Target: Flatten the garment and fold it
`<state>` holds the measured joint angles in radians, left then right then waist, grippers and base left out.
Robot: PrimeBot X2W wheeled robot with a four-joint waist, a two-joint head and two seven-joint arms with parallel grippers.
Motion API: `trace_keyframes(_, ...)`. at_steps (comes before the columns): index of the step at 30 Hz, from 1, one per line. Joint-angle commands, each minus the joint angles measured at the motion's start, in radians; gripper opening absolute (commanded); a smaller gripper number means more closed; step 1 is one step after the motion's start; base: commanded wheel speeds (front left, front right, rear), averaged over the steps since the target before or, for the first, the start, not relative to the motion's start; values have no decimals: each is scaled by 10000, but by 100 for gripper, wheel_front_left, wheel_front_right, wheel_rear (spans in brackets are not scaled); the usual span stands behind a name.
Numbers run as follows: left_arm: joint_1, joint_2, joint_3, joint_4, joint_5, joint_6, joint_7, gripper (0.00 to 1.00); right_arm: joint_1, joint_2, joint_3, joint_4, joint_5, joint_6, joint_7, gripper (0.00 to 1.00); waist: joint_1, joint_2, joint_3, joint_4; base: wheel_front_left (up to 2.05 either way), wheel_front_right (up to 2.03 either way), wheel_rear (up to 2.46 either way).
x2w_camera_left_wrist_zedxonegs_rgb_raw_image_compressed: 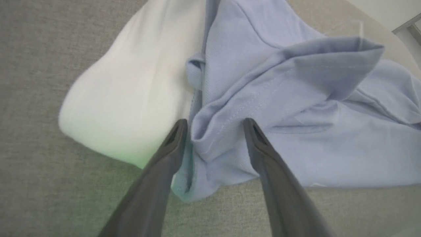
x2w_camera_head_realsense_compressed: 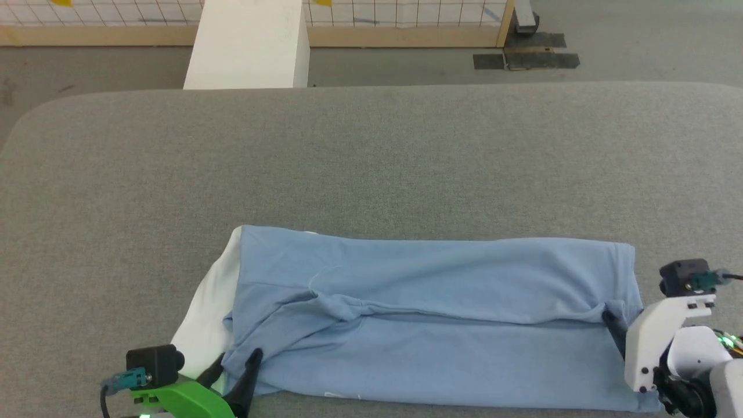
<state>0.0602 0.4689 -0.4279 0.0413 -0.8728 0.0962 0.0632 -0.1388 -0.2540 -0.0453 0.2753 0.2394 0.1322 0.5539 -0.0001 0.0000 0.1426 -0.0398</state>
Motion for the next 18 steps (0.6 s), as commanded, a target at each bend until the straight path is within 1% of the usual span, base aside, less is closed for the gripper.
trace_keyframes(1, 25, -44, 51, -29, 66, -62, -164, 100, 293, 155, -177, -134, 25, -15, -48, 100, 1, 0, -173, 52, 0, 0, 0)
trace_keyframes(6, -118, -226, 232, -317, 461, 19, -1102, 100, 1020, 841, -1001, -1210, 184, -15, -11, 100, 1, 0, -351, 141, 0, 0, 0)
trace_keyframes(9, -330, -323, 384, -387, 957, 243, -1866, 100, 1412, 1357, -1480, -2022, 254, -15, -284, 100, 1, 0, -429, 189, 0, 0, 0)
trace_keyframes(11, -518, -404, 468, -317, 1325, 412, -2395, 100, 1596, 1620, -1797, -2458, 323, -15, -725, 100, 1, 0, -482, 203, 0, 0, 0)
trace_keyframes(14, -862, -568, 597, -197, 1815, 606, -2886, 100, 1637, 1852, -2122, -2729, 408, -15, -1495, 100, 1, 0, -574, 197, 0, 0, 0)
trace_keyframes(18, -1428, -670, 664, 194, 2692, 626, -3174, 100, 1526, 1996, -2386, -2637, 368, -15, -2241, 100, 1, 0, -666, 160, 0, 0, 0)
